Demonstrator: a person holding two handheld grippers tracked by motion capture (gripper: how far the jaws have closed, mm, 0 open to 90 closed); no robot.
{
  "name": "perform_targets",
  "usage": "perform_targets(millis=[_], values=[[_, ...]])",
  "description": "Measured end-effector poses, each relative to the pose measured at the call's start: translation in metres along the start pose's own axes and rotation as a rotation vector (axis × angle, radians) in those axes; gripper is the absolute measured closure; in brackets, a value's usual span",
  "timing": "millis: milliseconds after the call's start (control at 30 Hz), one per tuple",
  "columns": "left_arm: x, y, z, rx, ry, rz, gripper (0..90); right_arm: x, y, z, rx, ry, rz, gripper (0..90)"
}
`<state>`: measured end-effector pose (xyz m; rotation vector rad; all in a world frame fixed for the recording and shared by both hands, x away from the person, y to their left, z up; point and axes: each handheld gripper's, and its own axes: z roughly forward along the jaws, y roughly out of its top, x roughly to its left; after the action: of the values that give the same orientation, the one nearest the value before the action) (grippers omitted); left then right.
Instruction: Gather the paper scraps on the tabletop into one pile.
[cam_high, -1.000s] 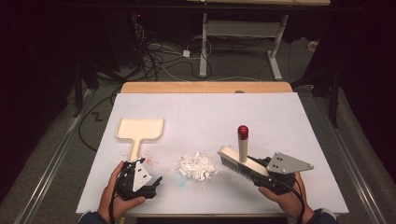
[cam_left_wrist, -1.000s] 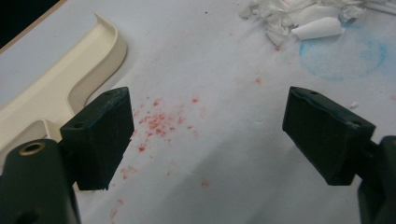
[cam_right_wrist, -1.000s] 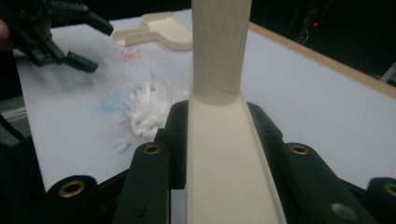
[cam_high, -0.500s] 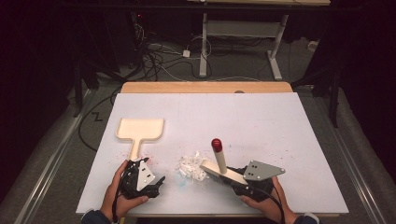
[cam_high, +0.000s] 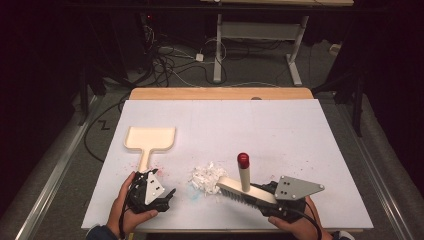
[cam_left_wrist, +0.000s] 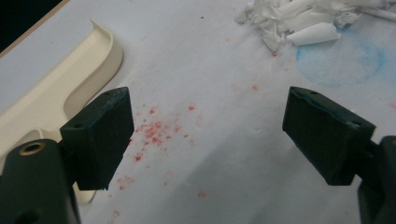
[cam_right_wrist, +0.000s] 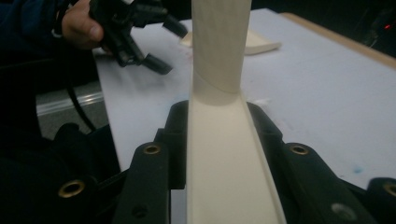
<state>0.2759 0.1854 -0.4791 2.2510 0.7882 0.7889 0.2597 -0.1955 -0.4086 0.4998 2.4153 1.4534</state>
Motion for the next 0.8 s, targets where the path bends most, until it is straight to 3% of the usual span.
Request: perform_targets(millis=[133, 233, 400, 500, 633, 800], values=[[0.000, 0.000, -0.001, -0.005, 0.002, -0.004, 15.7, 0.008, -0.006, 0.014, 0.046, 0.075, 0.008, 68.0], [0.001, -0.001, -0.001, -0.006, 0.000, -0.007, 15.7, 0.011, -0.010, 0.025, 0.069, 0.094, -0.010, 68.0], [0.001, -0.001, 0.000, -0.001, -0.003, -0.003, 15.7, 0.000, -0.008, 0.036, 0.060, 0.026, -0.034, 68.1], [0.000, -0.001, 0.001, -0.001, -0.006, 0.000, 15.7, -0.012, -0.008, 0.041, 0.049, -0.004, -0.017, 68.1], [0.000, -0.001, 0.001, -0.001, -0.005, 0.000, 15.7, -0.015, -0.005, 0.041, 0.027, -0.003, -0.014, 68.1], [0.000, -0.001, 0.000, -0.001, -0.003, -0.001, 15.7, -0.014, -0.001, 0.025, 0.002, 0.011, -0.018, 68.0]])
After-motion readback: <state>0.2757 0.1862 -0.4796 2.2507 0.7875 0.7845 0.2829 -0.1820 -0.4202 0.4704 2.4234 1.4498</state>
